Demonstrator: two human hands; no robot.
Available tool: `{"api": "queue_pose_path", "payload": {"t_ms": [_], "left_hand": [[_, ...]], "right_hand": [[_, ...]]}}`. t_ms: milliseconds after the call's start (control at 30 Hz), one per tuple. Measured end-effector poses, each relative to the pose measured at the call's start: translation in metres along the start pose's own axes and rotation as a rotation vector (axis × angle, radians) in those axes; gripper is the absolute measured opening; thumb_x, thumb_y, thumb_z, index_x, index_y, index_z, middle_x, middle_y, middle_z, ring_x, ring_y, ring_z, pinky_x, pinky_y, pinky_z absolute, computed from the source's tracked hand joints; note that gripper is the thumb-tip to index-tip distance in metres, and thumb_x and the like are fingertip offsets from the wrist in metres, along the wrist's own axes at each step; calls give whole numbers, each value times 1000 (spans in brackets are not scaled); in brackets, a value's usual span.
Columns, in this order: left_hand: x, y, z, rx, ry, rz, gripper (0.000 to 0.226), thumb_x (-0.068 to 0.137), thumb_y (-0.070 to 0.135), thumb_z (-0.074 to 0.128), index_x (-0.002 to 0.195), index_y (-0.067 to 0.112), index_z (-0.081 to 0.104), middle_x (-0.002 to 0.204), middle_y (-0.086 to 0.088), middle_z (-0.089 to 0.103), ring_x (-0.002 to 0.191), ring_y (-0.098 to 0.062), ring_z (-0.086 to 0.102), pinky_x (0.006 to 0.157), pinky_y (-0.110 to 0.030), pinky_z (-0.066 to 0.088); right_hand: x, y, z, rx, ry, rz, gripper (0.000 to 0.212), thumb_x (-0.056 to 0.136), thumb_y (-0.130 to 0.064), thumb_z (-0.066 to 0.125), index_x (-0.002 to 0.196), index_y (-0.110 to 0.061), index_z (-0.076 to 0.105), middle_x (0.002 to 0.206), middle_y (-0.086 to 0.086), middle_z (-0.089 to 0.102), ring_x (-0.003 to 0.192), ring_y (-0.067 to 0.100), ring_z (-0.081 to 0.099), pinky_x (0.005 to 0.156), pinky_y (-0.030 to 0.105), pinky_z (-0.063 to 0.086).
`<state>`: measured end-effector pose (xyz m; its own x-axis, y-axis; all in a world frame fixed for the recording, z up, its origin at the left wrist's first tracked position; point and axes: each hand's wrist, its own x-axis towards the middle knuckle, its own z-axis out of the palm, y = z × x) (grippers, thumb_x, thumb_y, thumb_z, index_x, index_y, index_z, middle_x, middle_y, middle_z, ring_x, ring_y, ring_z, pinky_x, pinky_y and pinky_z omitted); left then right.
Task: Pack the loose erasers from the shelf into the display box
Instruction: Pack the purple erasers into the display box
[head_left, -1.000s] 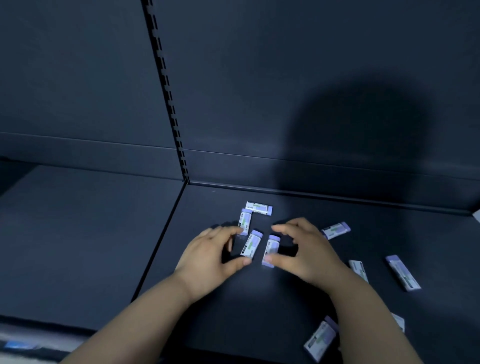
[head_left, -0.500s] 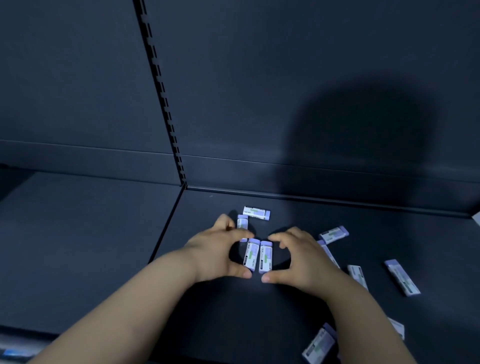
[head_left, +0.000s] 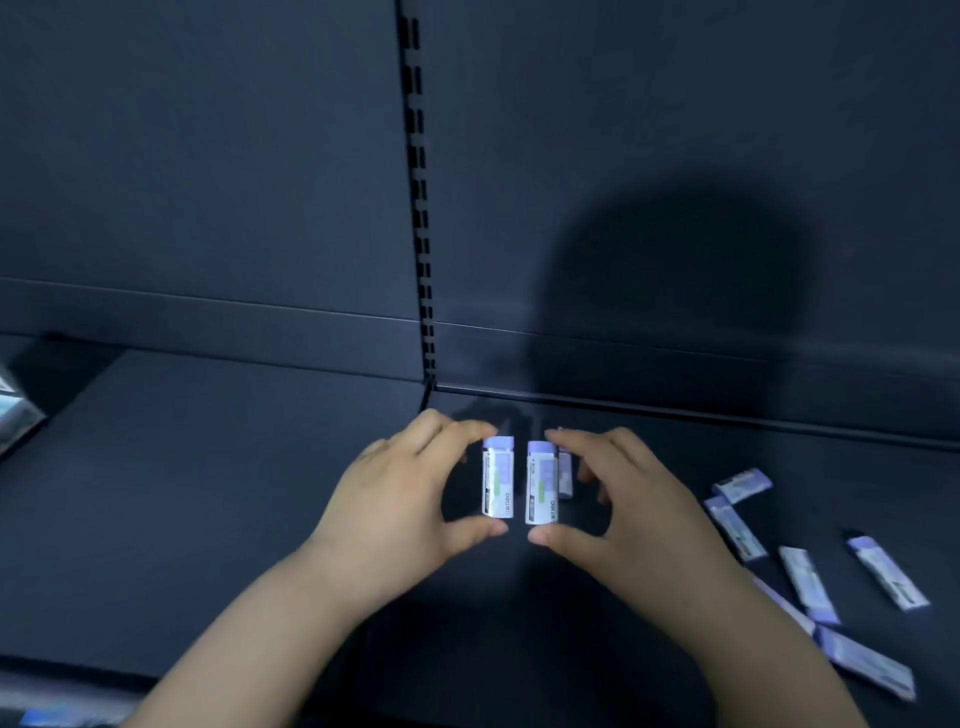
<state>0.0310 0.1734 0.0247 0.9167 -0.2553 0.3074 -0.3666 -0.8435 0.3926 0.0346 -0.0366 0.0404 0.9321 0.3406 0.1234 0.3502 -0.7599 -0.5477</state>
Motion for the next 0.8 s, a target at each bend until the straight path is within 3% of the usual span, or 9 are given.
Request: {"api": "queue_pose_path", "payload": {"t_ms": [200, 333, 467, 600, 800], "left_hand": [[-53, -89, -49, 93, 73, 44, 73, 58, 60, 75, 121, 37, 48, 97, 16, 52, 89, -9, 53, 75, -28, 39], [-89, -158, -86, 66, 88, -32, 67, 61, 69, 52, 121, 39, 46, 98, 17, 52, 91, -7, 51, 77, -30, 39], [-111, -209, -109, 86, 100, -67, 66, 61, 70, 49, 120, 41, 45, 95, 19, 50, 90, -8, 52, 74, -30, 38], [-123, -227, -120, 125, 77, -84, 66, 61, 70, 48, 120, 42, 45, 95, 18, 52, 89, -8, 51, 73, -30, 38], [-131, -222, -125, 203, 58, -51, 67, 62, 69, 47, 121, 37, 51, 94, 15, 53, 87, -10, 48, 70, -29, 37]], "right_hand": [[15, -82, 66, 31, 27, 39, 72, 70, -50, 72, 129, -55, 32, 96, -29, 36, 91, -18, 38, 70, 9, 38], [31, -148, 122, 10, -13, 70, 73, 71, -55, 68, 131, -57, 28, 96, -28, 35, 83, -8, 44, 74, 13, 43], [43, -199, 165, 16, -22, 75, 73, 71, -57, 66, 132, -56, 26, 94, -27, 34, 78, -4, 45, 71, 12, 41], [39, -225, 182, 52, -36, 110, 73, 71, -57, 67, 131, -59, 25, 95, -27, 36, 85, -4, 46, 63, 10, 39], [36, -224, 179, 120, -69, 114, 70, 70, -52, 71, 123, -63, 27, 96, -27, 38, 99, -13, 39, 70, 11, 41]]}}
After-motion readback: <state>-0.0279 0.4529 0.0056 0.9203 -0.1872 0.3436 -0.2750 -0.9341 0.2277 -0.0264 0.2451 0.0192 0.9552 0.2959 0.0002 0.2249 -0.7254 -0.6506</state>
